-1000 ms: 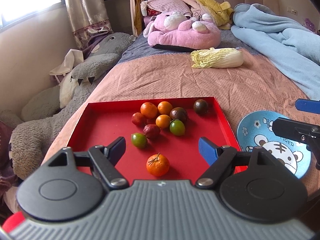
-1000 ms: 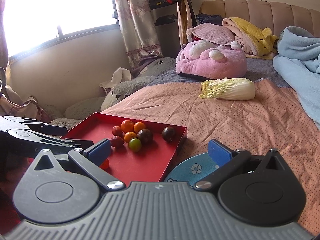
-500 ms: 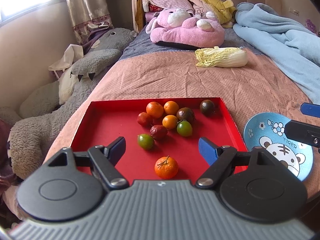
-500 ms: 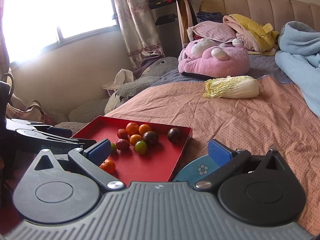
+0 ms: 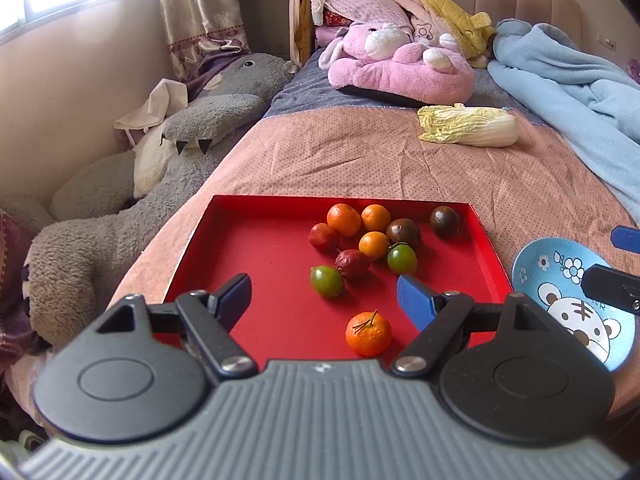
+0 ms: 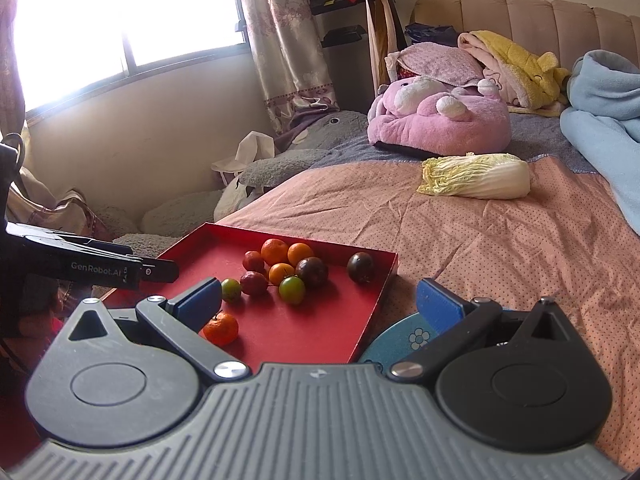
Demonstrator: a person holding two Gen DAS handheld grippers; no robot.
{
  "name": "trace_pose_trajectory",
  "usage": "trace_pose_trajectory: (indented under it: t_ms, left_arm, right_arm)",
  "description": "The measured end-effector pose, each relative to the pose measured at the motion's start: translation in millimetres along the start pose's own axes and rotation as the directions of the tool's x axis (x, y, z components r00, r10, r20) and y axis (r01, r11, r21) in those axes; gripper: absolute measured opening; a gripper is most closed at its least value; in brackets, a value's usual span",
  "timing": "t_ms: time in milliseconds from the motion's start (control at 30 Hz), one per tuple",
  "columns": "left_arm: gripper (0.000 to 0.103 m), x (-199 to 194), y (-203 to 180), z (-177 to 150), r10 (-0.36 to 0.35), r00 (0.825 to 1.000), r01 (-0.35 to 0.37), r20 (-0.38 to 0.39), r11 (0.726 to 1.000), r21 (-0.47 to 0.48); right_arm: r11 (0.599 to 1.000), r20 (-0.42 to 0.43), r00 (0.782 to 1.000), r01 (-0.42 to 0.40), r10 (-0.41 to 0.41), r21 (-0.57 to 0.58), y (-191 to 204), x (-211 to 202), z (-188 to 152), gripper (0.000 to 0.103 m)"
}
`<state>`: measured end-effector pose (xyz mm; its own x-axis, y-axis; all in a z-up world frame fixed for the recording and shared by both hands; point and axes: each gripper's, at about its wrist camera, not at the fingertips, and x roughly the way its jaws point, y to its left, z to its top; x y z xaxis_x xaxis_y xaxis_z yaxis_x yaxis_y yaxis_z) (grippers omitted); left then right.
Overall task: Organize fruits
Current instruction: 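Move both tools toward the red tray of tomatoes, then close the right gripper on a green tomato in the tray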
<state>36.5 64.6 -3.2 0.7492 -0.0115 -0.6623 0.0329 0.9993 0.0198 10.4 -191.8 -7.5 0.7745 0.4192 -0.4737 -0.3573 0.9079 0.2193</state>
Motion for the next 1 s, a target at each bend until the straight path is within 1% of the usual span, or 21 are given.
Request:
trace_pose_trajectory:
  t_ms: [100,367,533,667,867,933,1000]
  left_arm:
    - [0.082,-2.4,5.7,-2.0,0.004,1.0,-0.004,0.0,1.0,-0.02]
    - [0.082,-3.2,15.0,-5.4,0.013,1.0,-0.013,-0.01,0.999,-0.036]
    - [0.082,-3.6,21.5,-6.1,0.014,1.0,-0.015,-0.016,0.997,-0.072]
    - [0.082,-4.8,24.6,-6.1,0.008,1.0,-0.01,-0.016,0.996,-0.094]
    - [0.082,1.6,22.0,-5.5,0.006,0.999,-0.009,-0.037,0.997,-0.079]
    - [0.082,4.6,20.9,-5.7,0.007,0.999,-0.011,-0.051,0.997,-0.075]
    - [0.082,6.8,20.5,-5.7,-0.001,0.998,-0.004,-0.059,0.997,-0.079]
  right_arm:
    - [1.0,-0.006,1.0,-0.013,0.013,-0.008,4.8,3.6,-1.6,0.103]
    - [0.999,-0.019,0.999,-0.034,0.034,-0.021,14.1,10.7,-3.4,0.103]
    - [0.999,-0.033,0.999,-0.04,0.039,-0.032,17.9,16.4,-5.0,0.103]
    - [0.996,-0.046,0.997,-0.064,0.062,-0.058,23.0,27.9,-3.9,0.103]
    - [0.986,-0.057,0.993,-0.11,0.103,-0.123,41.3,53.1,-1.4,0.103]
    - [0.983,-0.08,0.992,-0.108,0.097,-0.15,47.2,66.0,-3.8,0.103]
    - [0.98,-0.1,0.994,-0.065,0.046,-0.188,51.1,83.1,-5.7,0.101]
